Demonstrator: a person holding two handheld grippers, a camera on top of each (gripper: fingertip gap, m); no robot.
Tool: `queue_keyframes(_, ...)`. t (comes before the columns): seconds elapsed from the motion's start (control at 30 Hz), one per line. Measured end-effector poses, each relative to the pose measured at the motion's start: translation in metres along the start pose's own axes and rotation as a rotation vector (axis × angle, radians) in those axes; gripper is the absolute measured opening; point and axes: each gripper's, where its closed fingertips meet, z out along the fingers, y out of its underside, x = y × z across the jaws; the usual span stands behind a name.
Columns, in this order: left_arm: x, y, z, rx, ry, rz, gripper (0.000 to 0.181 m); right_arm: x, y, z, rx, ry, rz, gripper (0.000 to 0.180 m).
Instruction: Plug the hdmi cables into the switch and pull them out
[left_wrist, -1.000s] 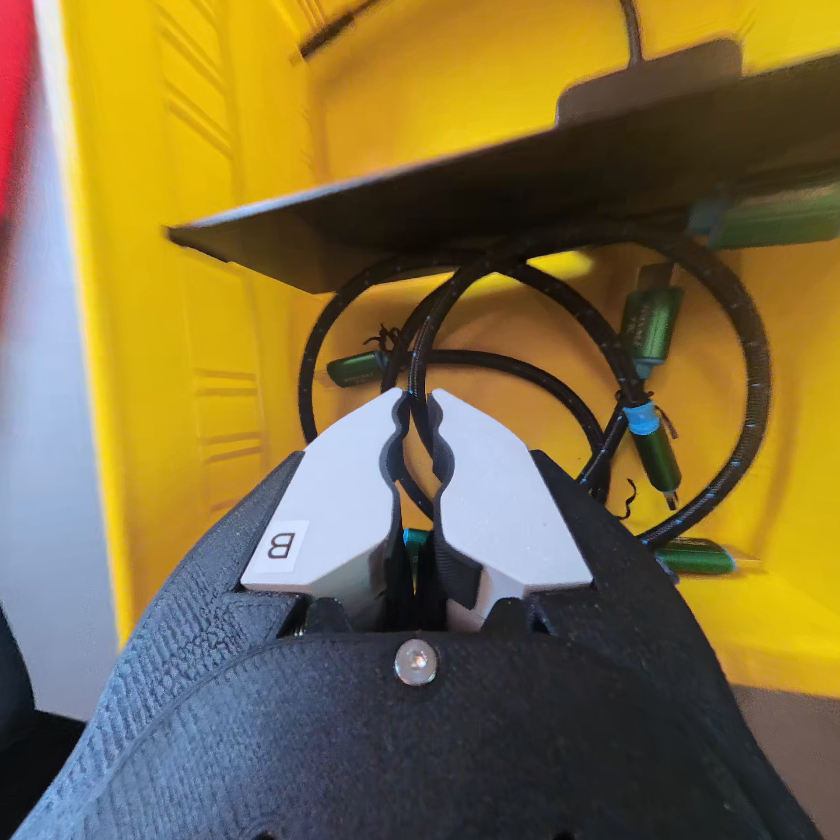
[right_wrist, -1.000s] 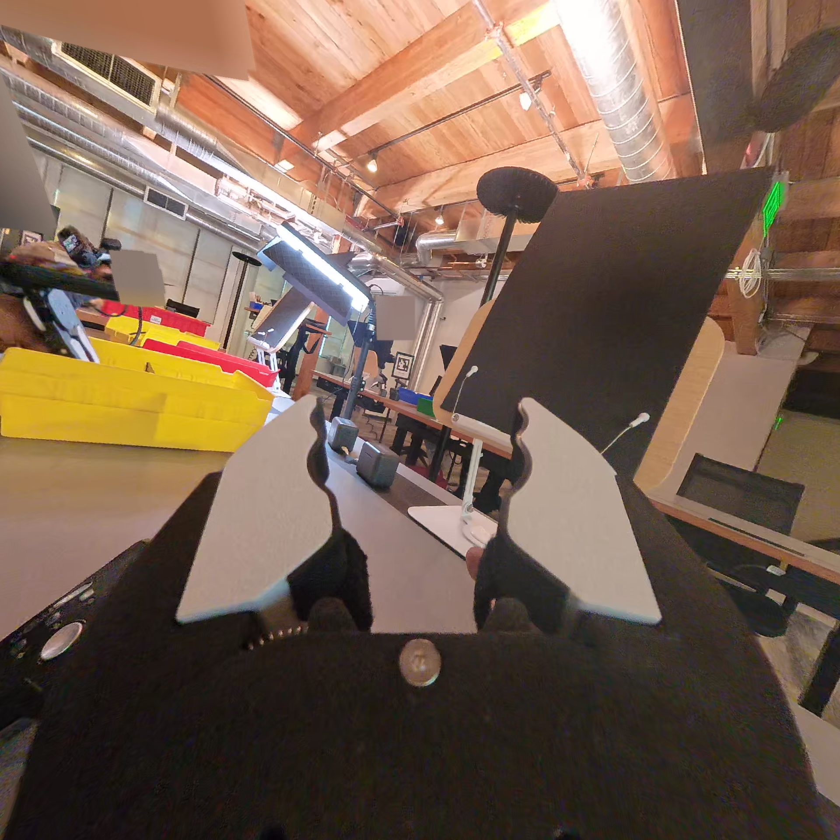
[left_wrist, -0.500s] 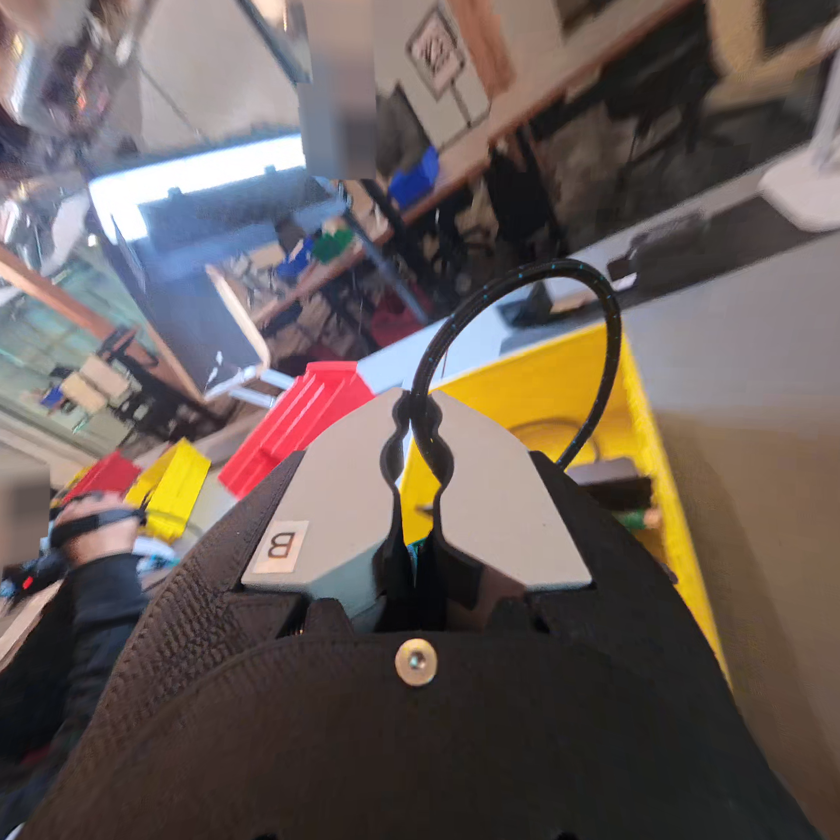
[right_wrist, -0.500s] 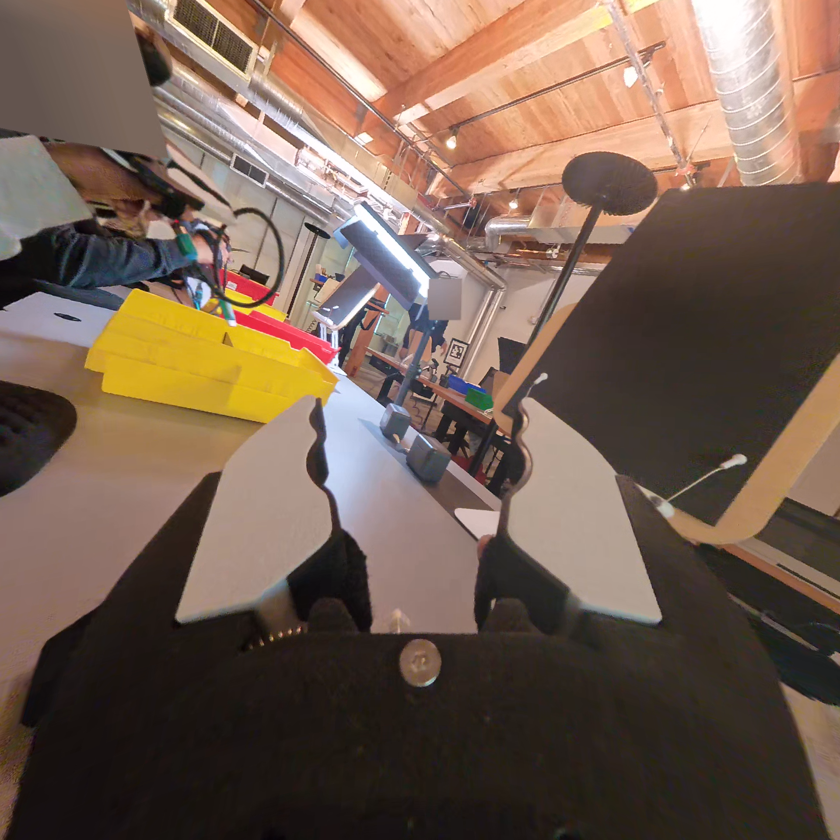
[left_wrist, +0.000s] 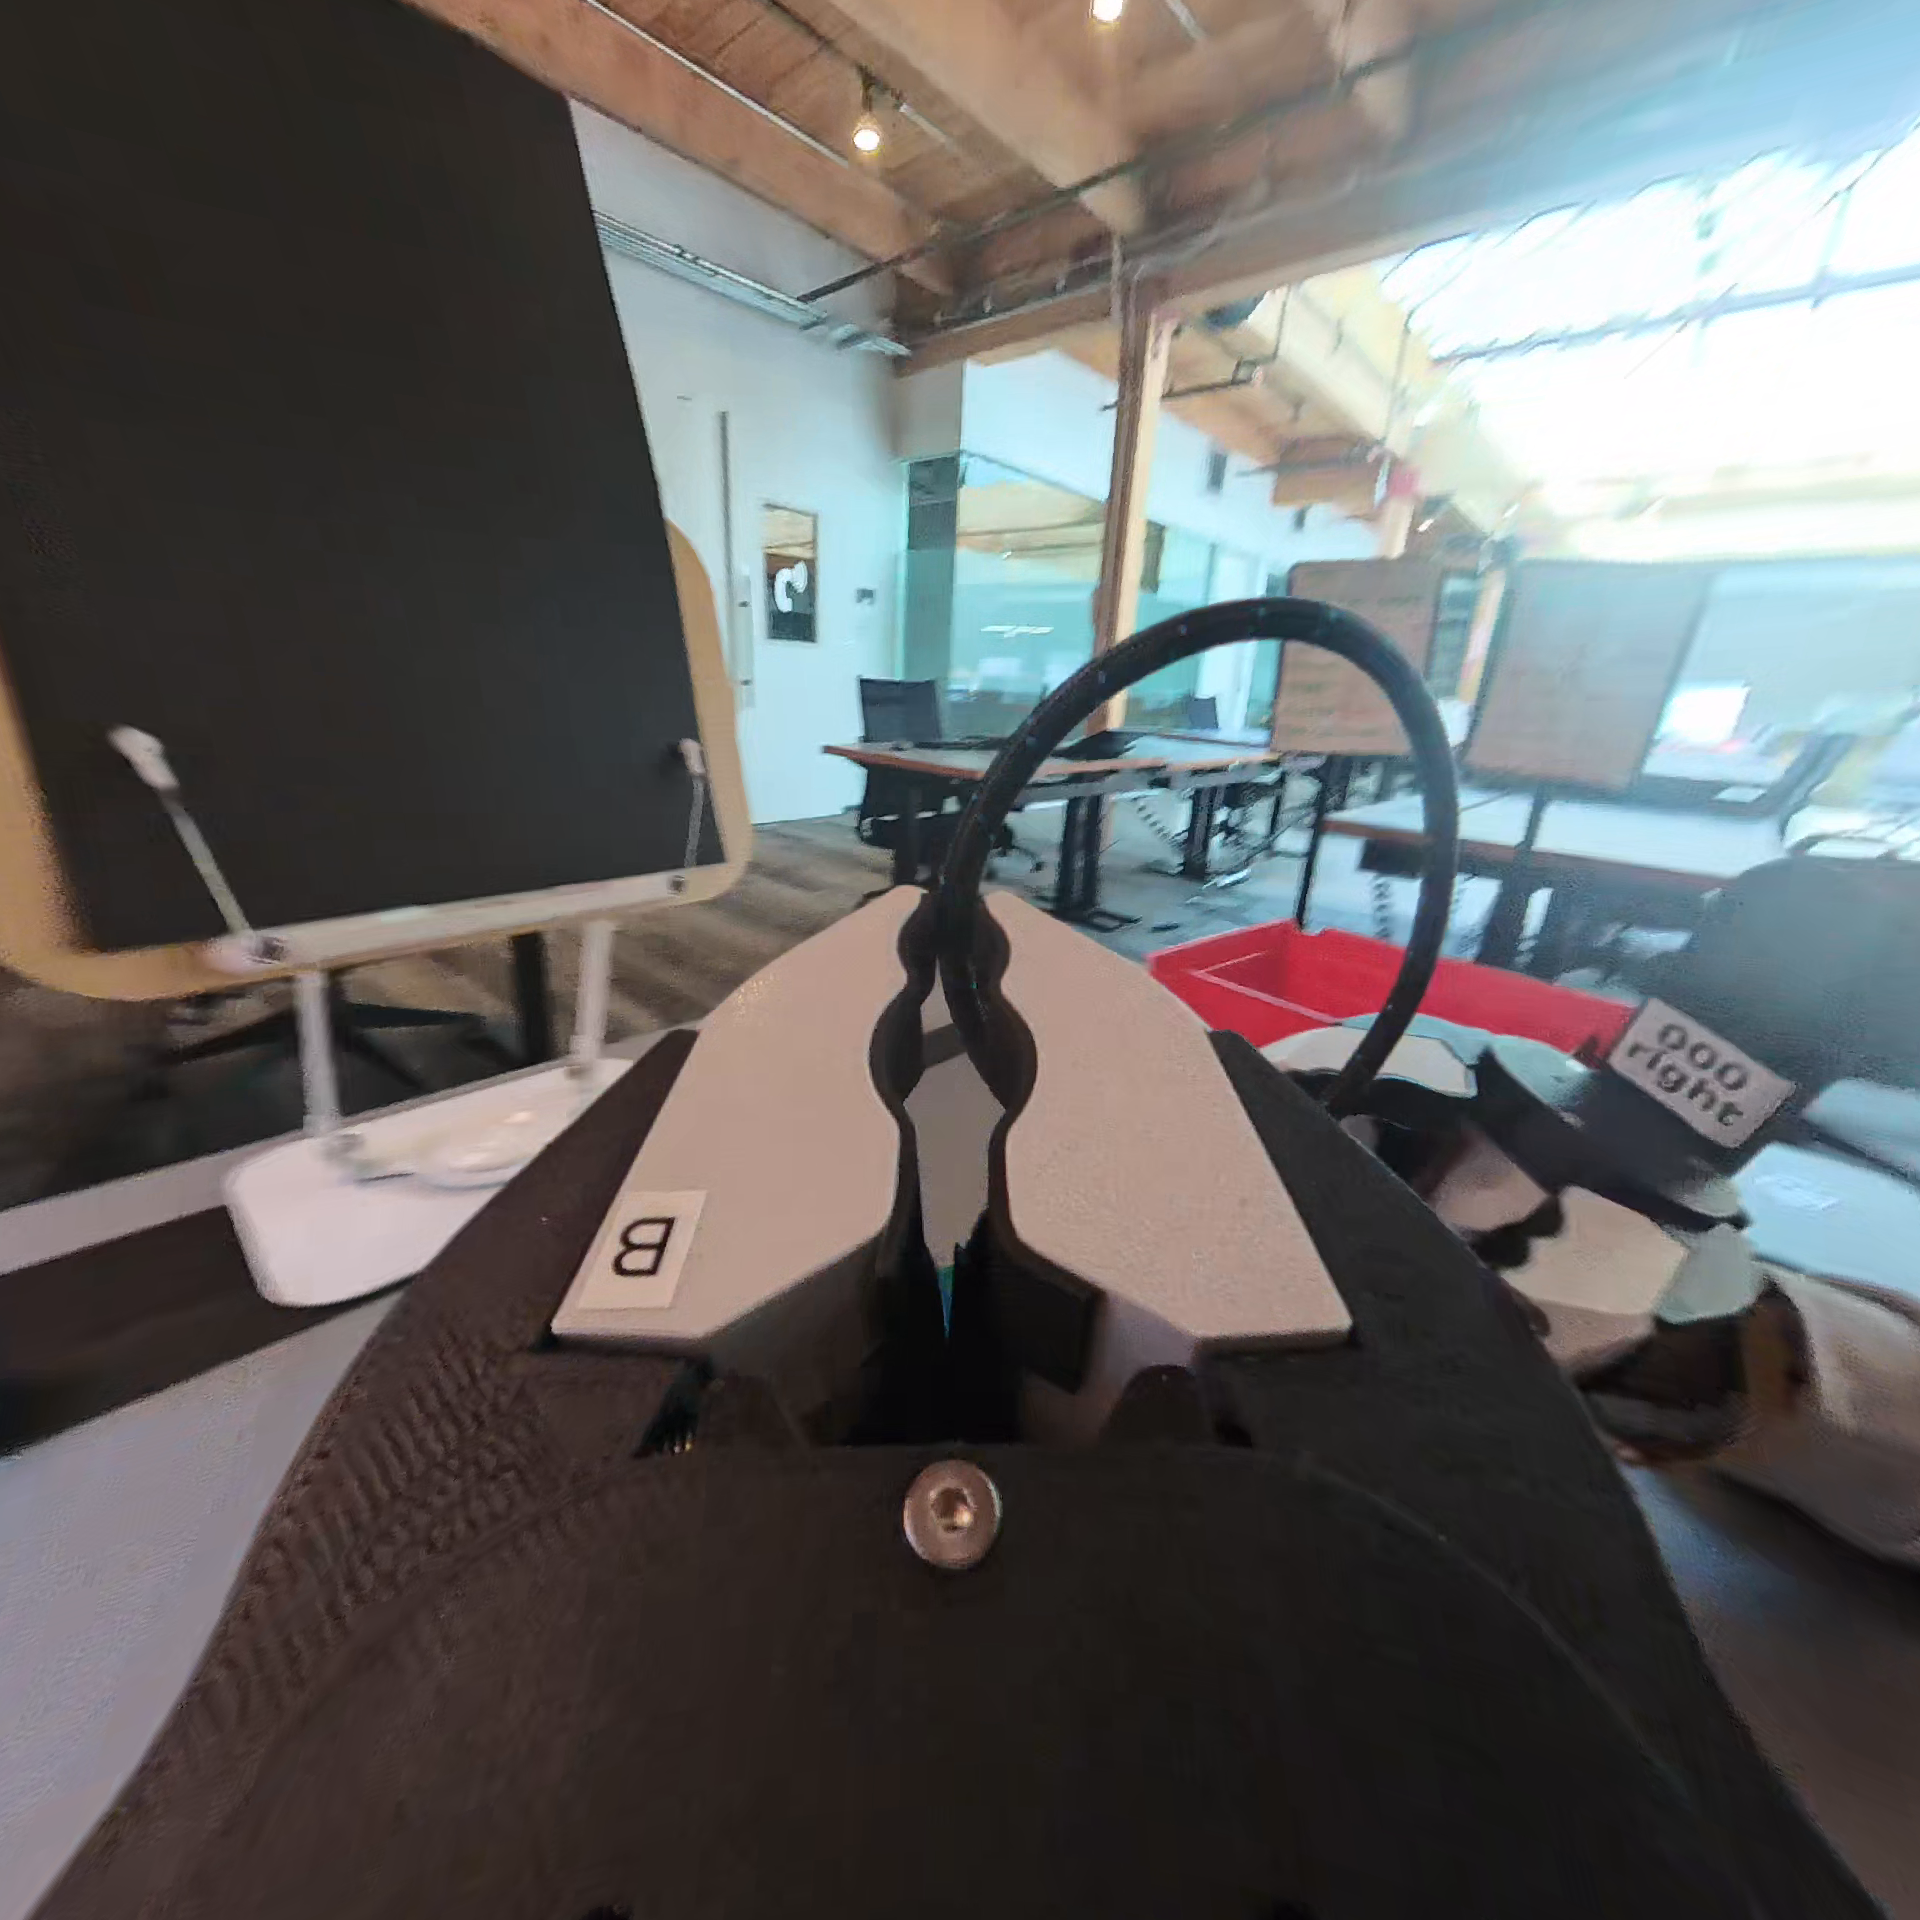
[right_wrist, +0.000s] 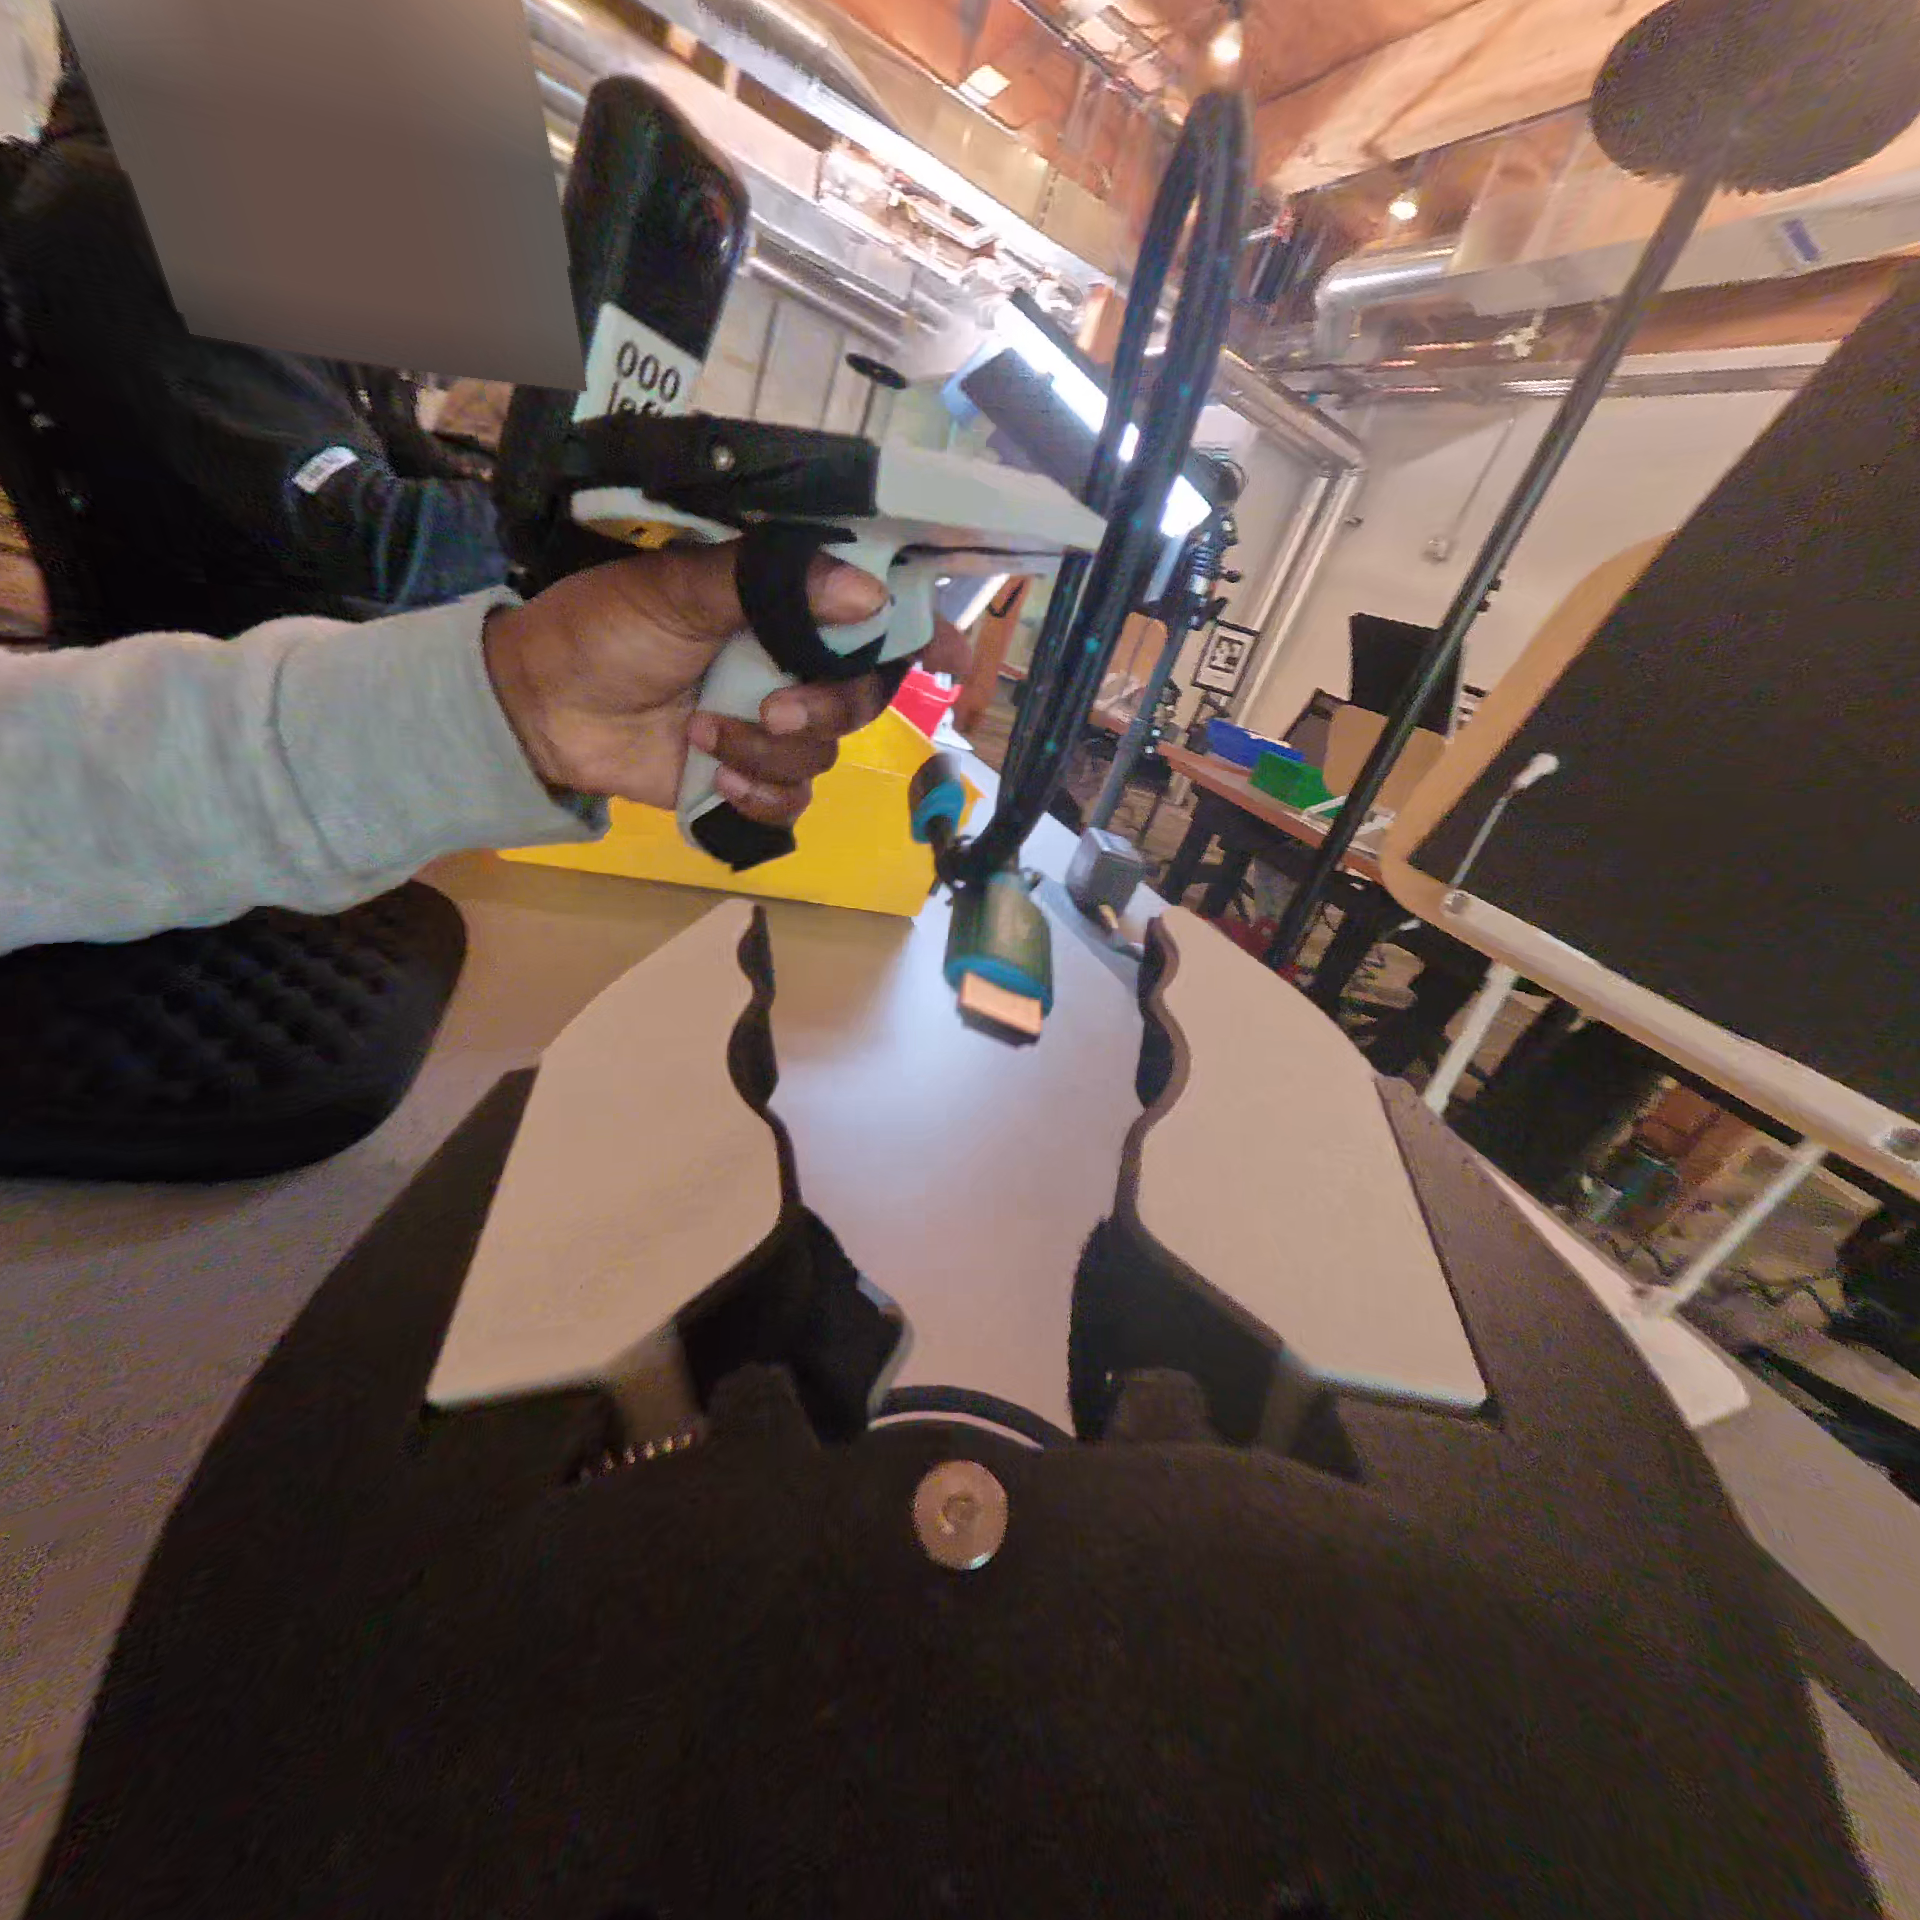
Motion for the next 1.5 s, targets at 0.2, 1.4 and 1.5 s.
queue_keyframes(0.2,-0.005,0.031,0.0,0.055,0.034,-0.122,0.006,0.014,0.009,-0.013,-0.036,-0.023,0.079,0.043)
queue_keyframes(1.4,-0.008,0.003,-0.027,0.323,-0.186,0.131,0.006,-0.033,0.031,0.019,-0.138,-0.062,0.258,0.038)
queue_keyframes(1.5,-0.005,0.003,-0.026,0.327,-0.175,0.136,0.006,-0.031,0.035,0.019,-0.158,-0.041,0.254,0.038)
